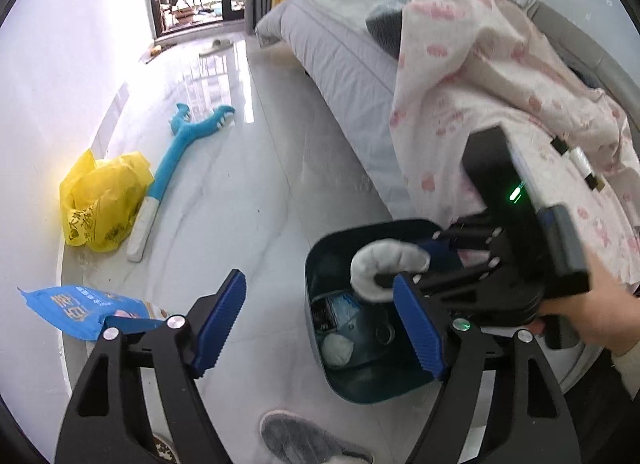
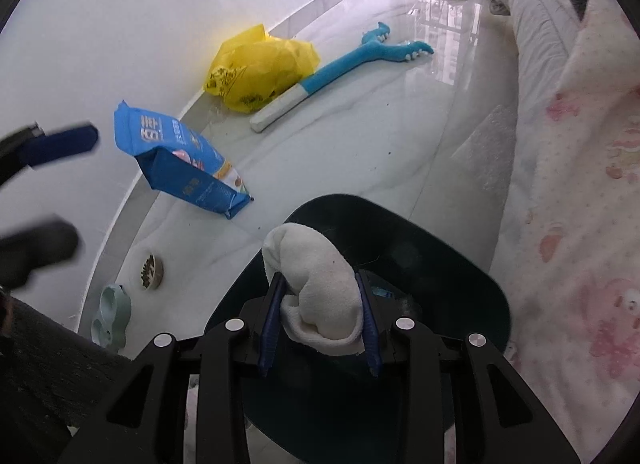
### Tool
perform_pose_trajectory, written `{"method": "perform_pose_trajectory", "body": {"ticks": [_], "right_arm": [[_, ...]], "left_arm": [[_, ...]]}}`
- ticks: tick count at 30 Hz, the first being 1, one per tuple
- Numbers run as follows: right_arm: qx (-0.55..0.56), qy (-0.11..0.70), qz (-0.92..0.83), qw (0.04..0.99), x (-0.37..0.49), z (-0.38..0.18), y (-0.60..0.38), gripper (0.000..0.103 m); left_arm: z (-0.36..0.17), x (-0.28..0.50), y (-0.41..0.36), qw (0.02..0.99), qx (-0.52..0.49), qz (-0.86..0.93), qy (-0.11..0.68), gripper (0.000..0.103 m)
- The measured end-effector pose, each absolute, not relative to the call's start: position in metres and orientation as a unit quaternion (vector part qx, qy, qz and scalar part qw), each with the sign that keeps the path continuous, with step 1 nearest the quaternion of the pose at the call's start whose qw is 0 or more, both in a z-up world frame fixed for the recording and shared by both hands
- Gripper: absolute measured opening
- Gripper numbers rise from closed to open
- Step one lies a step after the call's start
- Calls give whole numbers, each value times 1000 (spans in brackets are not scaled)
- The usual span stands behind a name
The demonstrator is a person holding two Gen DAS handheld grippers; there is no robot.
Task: Collect trash
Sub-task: 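Open left tool to drop the tissue pack, then right tool drops the sock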
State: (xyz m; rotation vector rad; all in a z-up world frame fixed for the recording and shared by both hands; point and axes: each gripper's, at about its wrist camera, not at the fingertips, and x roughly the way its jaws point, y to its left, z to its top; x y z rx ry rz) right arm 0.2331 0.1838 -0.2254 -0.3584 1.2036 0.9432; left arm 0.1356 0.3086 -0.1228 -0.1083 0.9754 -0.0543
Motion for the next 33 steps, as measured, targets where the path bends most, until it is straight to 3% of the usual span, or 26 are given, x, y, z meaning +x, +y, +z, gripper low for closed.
{"method": "perform_pose_trajectory", "body": {"ticks": [10,16,20,23,33], "right_arm": [[-203,562,404,692,225,-253,190,36],[-248,564,382,689,220,-260,183,45],[-252,556,383,693,218,-251,178,57],[-251,548,384,700,218,-240,171,61],[-236,509,412,718,216,-198,149,65]], "left_arm": [[-93,131,311,909,-77,-31,409,72],[-71,134,306,926,-93,-38,363,72],[-57,135,298,938,-90,-42,333,72],[-47,136,294,944,-90,-41,314,72],[-27,152,271,954,-86,-34,283,73]]}}
